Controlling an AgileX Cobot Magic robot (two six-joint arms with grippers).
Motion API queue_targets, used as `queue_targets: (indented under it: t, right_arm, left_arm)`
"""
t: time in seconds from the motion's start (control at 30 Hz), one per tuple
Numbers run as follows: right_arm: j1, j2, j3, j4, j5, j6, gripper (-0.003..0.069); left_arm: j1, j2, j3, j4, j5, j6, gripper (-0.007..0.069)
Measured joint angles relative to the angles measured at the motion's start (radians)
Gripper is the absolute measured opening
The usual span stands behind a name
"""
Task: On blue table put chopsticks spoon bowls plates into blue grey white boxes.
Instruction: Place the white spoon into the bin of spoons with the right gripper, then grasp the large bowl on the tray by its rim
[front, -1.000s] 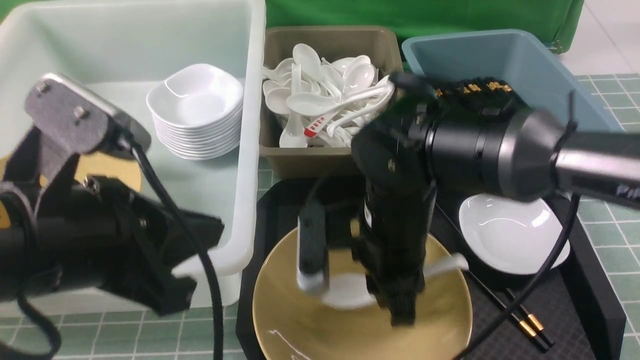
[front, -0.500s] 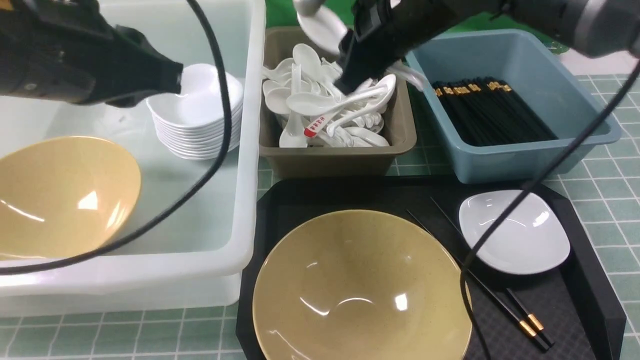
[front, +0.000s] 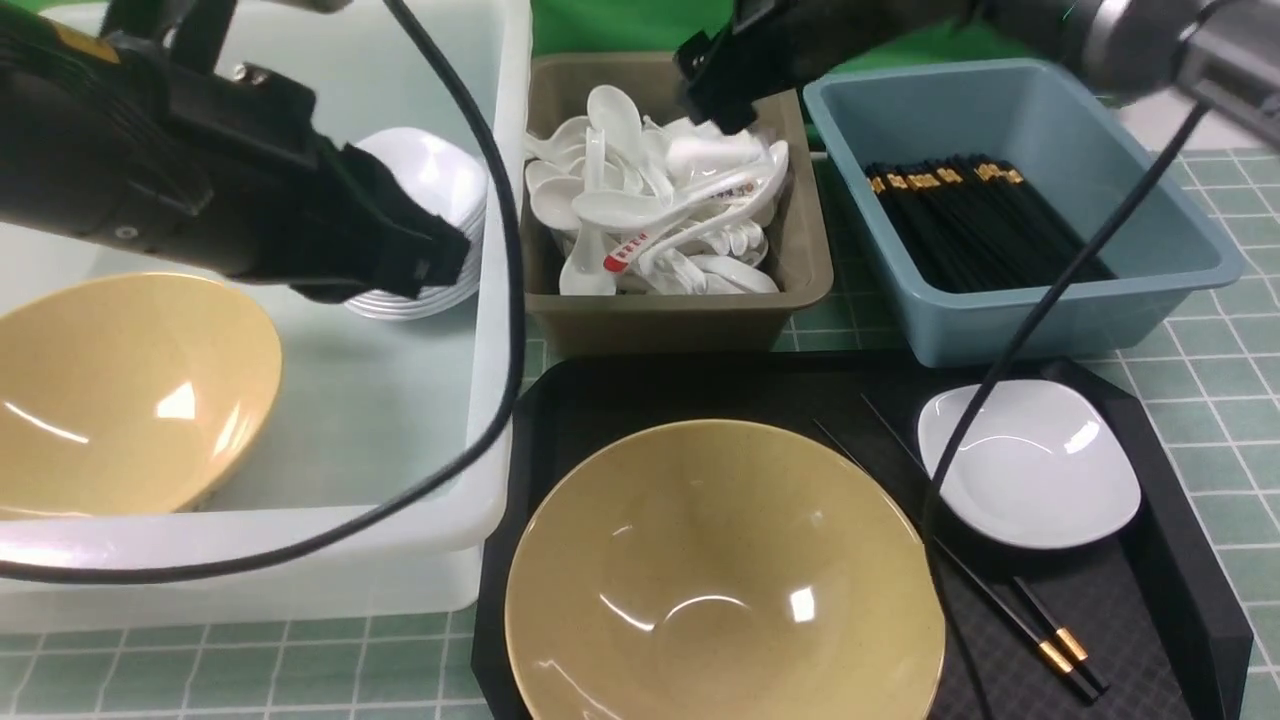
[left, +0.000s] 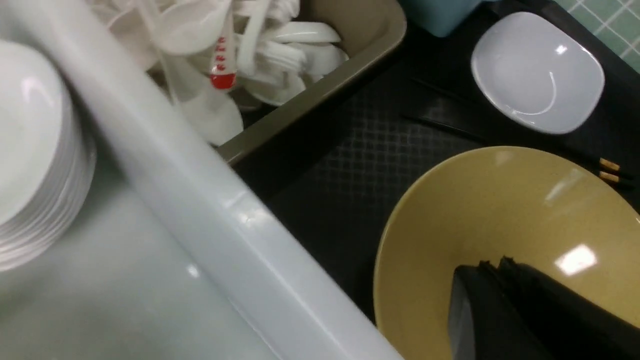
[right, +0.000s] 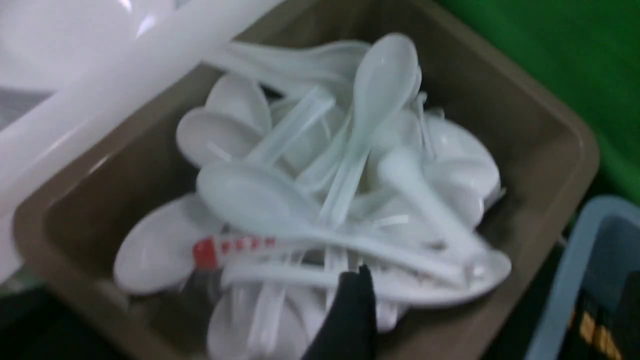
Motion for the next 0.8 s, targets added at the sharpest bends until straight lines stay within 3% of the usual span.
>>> queue_targets:
  t: [0.2, 0.3, 0.33, 0.47, 0.57, 0.67, 0.8]
  right_arm:
    - [0.0, -0.09, -0.019, 0.002, 0.284, -0.026, 0.0672]
    - [0.0, -0.197, 0.096, 0.031, 0.312, -0.026, 0.057]
    - [0.0, -0.205, 0.105, 0.034, 0.312, -0.026, 0.057]
    - [0.0, -0.4, 0.371, 0.124, 0.318, -0.031, 0.0404]
    - [0.0, -0.535, 0.551, 0.159, 0.323, -0.039, 0.0295]
    - [0.0, -0.628, 0.683, 0.162, 0.325, -0.048, 0.0206]
    - [0.0, -0.712, 0.805, 0.163, 0.325, -0.054, 0.0117]
  left_arm:
    - [-0.131, 0.127, -0.104, 0.068, 0.04, -0.028, -0.0012]
    - [-0.191, 0.225, -0.166, 0.15, 0.073, -0.099, 0.0012]
    - [-0.197, 0.232, -0.172, 0.156, 0.077, -0.101, 0.0019]
    - [-0.248, 0.366, -0.208, 0.25, 0.086, -0.128, 0.0143]
    - [-0.275, 0.482, -0.213, 0.301, 0.039, -0.128, 0.0312]
    - [-0.276, 0.567, -0.228, 0.324, 0.005, -0.128, 0.0421]
    - [-0.276, 0.649, -0.248, 0.306, 0.01, -0.109, 0.048]
